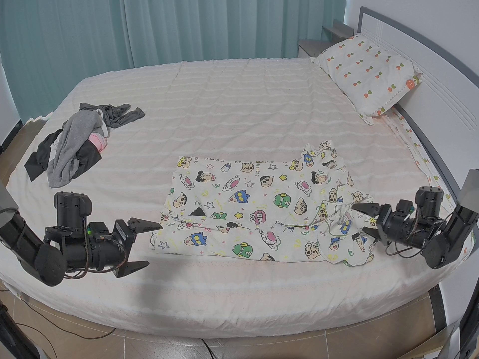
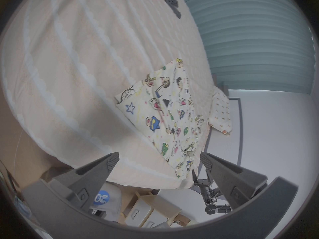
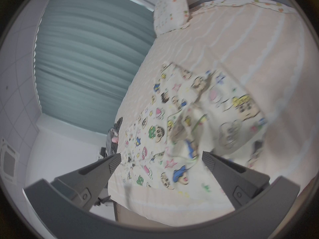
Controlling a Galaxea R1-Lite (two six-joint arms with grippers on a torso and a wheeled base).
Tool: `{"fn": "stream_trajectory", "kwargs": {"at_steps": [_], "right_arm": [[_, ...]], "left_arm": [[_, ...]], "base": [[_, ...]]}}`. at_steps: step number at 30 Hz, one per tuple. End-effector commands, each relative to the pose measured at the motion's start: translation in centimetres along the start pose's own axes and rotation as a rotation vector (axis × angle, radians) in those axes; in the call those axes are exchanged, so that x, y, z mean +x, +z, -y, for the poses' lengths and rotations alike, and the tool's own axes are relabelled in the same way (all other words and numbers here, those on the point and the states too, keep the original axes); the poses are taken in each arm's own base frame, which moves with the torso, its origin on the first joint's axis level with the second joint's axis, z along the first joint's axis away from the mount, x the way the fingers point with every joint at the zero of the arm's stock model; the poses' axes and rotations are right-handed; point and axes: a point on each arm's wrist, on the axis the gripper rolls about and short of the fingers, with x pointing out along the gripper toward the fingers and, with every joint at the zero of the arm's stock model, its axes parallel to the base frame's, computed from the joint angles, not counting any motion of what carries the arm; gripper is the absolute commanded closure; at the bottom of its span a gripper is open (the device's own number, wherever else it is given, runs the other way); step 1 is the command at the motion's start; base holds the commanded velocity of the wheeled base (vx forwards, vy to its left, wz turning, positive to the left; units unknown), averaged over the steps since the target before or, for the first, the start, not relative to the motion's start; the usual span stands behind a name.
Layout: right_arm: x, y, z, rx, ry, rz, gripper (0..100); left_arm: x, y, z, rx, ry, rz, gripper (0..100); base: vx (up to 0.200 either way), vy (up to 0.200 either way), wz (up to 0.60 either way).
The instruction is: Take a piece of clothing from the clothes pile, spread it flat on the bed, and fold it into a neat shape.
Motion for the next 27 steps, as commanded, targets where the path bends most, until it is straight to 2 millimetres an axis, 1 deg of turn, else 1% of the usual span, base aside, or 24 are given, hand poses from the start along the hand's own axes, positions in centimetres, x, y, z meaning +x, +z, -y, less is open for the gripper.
{"fn": "stream_trajectory", "kwargs": {"at_steps": [1,4,6,10,12,13,14,17,18,19,20,21,24,26,27], "right_arm": [[0.3,-6.3,-1.6,-0.1,-0.012,-0.123,0],[-0.6,-7.3,-1.9,-0.137,0.048,-0.096,0],[-0.4,-7.4,-1.6,-0.156,0.067,-0.06,0],[-0.5,-5.9,-0.5,-0.177,0.044,0.016,0],[-0.4,-5.2,-0.4,-0.182,0.043,0.044,0],[-0.3,-5.2,-0.4,-0.181,0.042,0.045,0],[-0.3,-4.6,-0.1,-0.179,0.03,0.064,0],[-0.3,-4.5,0.2,-0.176,0.02,0.065,0],[0.4,-3.5,0.6,-0.169,-0.004,0.075,0],[0.6,-2.9,0.6,-0.171,-0.004,0.09,0],[0.6,-2.9,0.6,-0.171,-0.004,0.09,0],[0.9,-2.0,0.2,-0.186,0.005,0.122,0],[1.2,-1.3,-0.3,-0.228,-0.001,0.161,0],[1.4,0.1,-0.4,-0.259,-0.019,0.179,0],[1.4,2.2,0.0,-0.264,-0.052,0.212,0]], "left_arm": [[-1.1,-0.5,0.2,0.032,-0.037,0.079,0],[0.0,-0.6,1.2,0.058,-0.008,0.163,0],[0.3,-1.5,1.4,0.071,0.008,0.168,0],[0.5,-3.2,0.8,0.075,0.033,0.108,0],[0.8,-3.6,0.4,0.064,0.054,0.087,0],[0.8,-3.7,0.3,0.062,0.055,0.087,0],[1.2,-3.9,-0.3,0.054,0.08,0.068,0],[1.4,-4.0,-0.5,0.053,0.087,0.063,0],[1.8,-4.0,-1.0,0.05,0.097,0.061,0],[1.9,-3.9,-1.0,0.049,0.095,0.062,0],[1.9,-3.9,-1.0,0.049,0.095,0.062,0],[2.0,-4.0,-1.1,0.05,0.096,0.06,0],[1.9,-4.2,-1.2,0.05,0.099,0.056,0],[1.8,-4.3,-1.5,0.048,0.108,0.053,0],[1.7,-4.4,-1.6,0.045,0.113,0.051,0]], "base": [[0.0,0.0,0.0],[0.0,0.0,0.0],[0.0,0.0,0.0],[0.0,0.0,0.0],[0.0,0.0,0.0],[0.0,0.0,0.0],[0.0,0.0,0.0],[0.0,0.0,0.0],[0.0,0.0,0.0],[0.0,0.0,0.0],[0.0,0.0,0.0],[0.0,0.0,0.0],[0.0,0.0,0.0],[0.0,0.0,0.0],[0.0,0.0,0.0]]}}
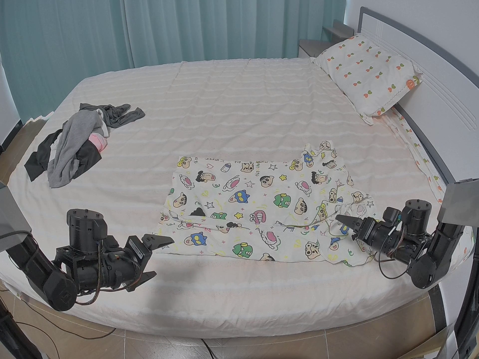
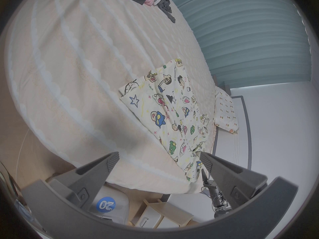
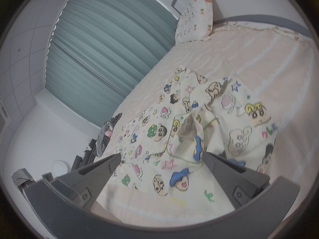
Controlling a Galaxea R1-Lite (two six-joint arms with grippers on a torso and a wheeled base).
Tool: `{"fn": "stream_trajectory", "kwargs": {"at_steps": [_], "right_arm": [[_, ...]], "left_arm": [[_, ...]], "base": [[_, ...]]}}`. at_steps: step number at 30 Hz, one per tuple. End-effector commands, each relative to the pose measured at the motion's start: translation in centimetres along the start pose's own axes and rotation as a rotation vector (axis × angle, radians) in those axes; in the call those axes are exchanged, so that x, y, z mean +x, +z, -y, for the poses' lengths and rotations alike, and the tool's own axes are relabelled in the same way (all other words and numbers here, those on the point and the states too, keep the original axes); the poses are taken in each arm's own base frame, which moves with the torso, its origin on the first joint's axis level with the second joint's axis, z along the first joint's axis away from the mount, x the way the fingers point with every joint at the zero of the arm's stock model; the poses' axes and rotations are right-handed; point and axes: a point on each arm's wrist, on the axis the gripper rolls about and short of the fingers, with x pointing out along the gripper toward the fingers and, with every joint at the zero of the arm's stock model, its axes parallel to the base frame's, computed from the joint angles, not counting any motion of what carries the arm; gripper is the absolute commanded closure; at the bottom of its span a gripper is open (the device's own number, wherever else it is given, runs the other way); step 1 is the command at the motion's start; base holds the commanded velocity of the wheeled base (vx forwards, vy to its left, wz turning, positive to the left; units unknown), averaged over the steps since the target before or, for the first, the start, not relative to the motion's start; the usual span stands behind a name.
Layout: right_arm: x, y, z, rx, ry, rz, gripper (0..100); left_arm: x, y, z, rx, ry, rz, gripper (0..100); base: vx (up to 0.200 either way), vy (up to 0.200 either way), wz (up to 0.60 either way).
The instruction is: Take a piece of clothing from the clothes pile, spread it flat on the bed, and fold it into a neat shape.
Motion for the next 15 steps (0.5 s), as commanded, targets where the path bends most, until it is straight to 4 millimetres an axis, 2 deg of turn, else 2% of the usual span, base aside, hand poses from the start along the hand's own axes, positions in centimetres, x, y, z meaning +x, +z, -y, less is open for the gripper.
{"fn": "stream_trajectory", "kwargs": {"at_steps": [1,3,5,6,11,15], "right_arm": [[0.8,4.3,0.8,-0.047,-0.037,0.092,0],[1.0,7.4,1.9,-0.044,-0.121,0.073,0],[1.1,7.9,2.0,-0.043,-0.142,0.05,0],[1.1,9.1,2.7,-0.048,-0.165,0.01,0],[1.2,10.2,3.0,-0.072,-0.109,-0.045,0],[0.8,10.8,1.3,-0.118,-0.08,-0.057,0]], "left_arm": [[0.2,-0.4,-0.8,-0.01,0.033,-0.016,0],[0.1,-0.5,-1.0,-0.01,0.038,-0.018,0],[0.1,-0.5,-0.9,-0.009,0.037,-0.019,0],[0.2,-0.6,-0.9,-0.004,0.034,-0.025,0],[0.4,-1.1,-0.9,0.009,0.035,-0.037,0],[0.4,-1.1,-1.0,0.011,0.03,-0.037,0]], "base": [[0.0,0.0,0.0],[0.0,0.0,0.0],[0.0,0.0,0.0],[0.0,0.0,0.0],[0.0,0.0,0.0],[0.0,0.0,0.0]]}}
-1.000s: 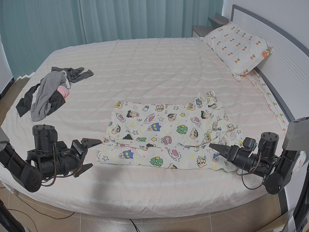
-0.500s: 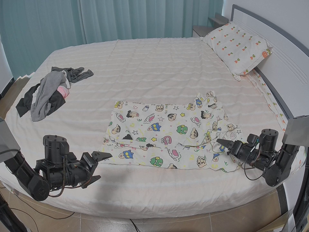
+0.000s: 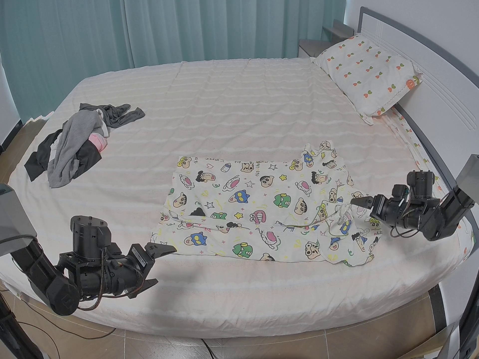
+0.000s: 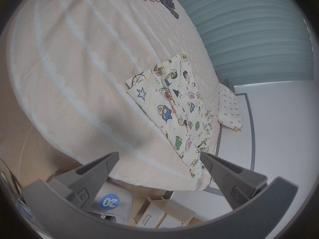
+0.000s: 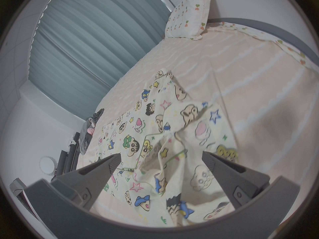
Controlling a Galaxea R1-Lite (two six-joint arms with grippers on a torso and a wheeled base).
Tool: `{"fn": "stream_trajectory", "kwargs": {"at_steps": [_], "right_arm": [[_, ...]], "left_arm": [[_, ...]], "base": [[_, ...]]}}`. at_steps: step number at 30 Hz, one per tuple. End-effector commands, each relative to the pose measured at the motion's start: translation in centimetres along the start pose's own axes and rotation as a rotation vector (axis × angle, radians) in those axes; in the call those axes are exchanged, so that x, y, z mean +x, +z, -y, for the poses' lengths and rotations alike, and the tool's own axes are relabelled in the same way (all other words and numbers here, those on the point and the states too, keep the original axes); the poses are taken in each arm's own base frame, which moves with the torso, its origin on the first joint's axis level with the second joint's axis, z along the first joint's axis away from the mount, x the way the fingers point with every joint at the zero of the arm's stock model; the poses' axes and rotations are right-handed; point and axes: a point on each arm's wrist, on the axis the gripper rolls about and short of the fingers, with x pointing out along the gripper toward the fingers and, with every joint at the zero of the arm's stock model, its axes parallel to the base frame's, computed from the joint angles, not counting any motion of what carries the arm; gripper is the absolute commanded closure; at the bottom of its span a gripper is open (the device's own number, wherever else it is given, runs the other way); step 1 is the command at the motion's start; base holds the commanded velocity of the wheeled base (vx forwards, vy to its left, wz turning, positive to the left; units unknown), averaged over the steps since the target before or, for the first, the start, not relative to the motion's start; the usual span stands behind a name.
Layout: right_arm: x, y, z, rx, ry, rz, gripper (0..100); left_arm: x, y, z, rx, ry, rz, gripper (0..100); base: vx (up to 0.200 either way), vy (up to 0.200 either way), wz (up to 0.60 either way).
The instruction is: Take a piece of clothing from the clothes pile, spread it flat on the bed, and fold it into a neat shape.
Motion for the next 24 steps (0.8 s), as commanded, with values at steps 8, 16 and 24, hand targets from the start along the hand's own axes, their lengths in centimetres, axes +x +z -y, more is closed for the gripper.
{"fn": "stream_trajectory", "kwargs": {"at_steps": [8,16,24], "right_arm": [[0.2,1.5,-5.0,-0.14,0.144,-0.032,0],[2.6,-0.8,-5.7,-0.199,0.17,-0.143,0],[3.9,-2.3,-4.9,-0.259,0.138,-0.207,0]], "left_arm": [[0.2,-0.5,-0.4,0.008,0.008,-0.012,0],[0.2,-0.6,-0.6,0.008,0.01,-0.016,0],[0.3,-1.0,-0.4,0.017,0.009,-0.028,0]], "base": [[0.0,0.0,0.0],[0.0,0.0,0.0],[0.0,0.0,0.0]]}}
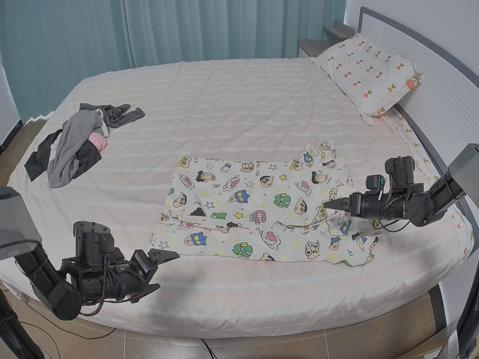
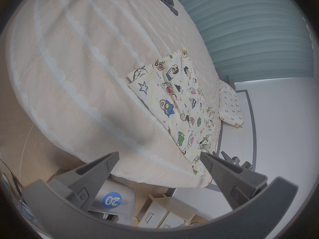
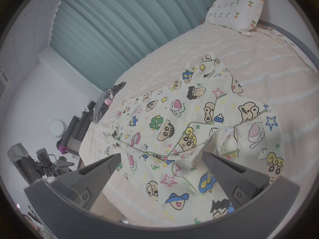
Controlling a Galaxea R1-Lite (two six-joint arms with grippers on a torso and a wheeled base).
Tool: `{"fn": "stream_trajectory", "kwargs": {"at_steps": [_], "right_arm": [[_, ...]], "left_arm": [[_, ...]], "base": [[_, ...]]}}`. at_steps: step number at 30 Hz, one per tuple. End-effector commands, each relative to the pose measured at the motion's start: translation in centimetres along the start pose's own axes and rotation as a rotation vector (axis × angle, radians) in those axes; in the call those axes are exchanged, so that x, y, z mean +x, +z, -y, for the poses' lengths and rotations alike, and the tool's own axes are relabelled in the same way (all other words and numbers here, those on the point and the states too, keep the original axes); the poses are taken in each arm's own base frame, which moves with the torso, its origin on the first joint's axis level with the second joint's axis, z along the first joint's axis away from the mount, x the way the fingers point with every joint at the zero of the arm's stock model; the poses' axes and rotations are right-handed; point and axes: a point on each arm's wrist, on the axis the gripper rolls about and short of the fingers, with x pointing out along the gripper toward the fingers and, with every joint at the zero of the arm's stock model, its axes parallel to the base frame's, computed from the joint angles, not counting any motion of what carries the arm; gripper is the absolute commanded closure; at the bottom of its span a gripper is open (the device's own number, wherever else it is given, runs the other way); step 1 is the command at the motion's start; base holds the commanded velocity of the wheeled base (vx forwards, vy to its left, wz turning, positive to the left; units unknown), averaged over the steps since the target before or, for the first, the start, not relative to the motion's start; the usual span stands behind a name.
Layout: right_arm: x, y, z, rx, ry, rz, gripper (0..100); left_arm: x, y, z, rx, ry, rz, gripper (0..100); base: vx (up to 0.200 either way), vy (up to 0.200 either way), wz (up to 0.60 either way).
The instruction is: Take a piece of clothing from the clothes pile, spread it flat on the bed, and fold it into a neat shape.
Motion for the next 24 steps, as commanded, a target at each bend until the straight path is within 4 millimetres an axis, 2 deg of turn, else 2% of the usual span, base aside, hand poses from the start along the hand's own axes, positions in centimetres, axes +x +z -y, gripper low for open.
{"fn": "stream_trajectory", "kwargs": {"at_steps": [1,11,15,16,24], "right_arm": [[1.1,-0.9,0.5,-0.002,-0.015,-0.031,0],[2.1,-0.9,1.0,0.0,-0.025,-0.039,0],[2.6,-1.1,0.6,-0.016,-0.014,-0.051,0],[2.7,-1.2,0.5,-0.018,-0.012,-0.055,100],[2.8,-1.3,0.0,-0.045,-0.005,-0.059,100]], "left_arm": [[0.1,-0.2,0.0,0.005,0.002,-0.006,0],[0.1,-0.2,0.0,0.005,0.002,-0.006,0],[0.1,-0.2,0.1,0.007,-0.004,-0.001,0],[0.1,-0.2,0.1,0.007,-0.007,0.0,0],[0.1,-0.1,0.1,0.007,-0.006,0.002,0]], "base": [[0.0,0.0,0.0],[0.0,0.0,0.0],[0.0,0.0,0.0],[0.0,0.0,0.0],[0.0,0.0,0.0]]}}
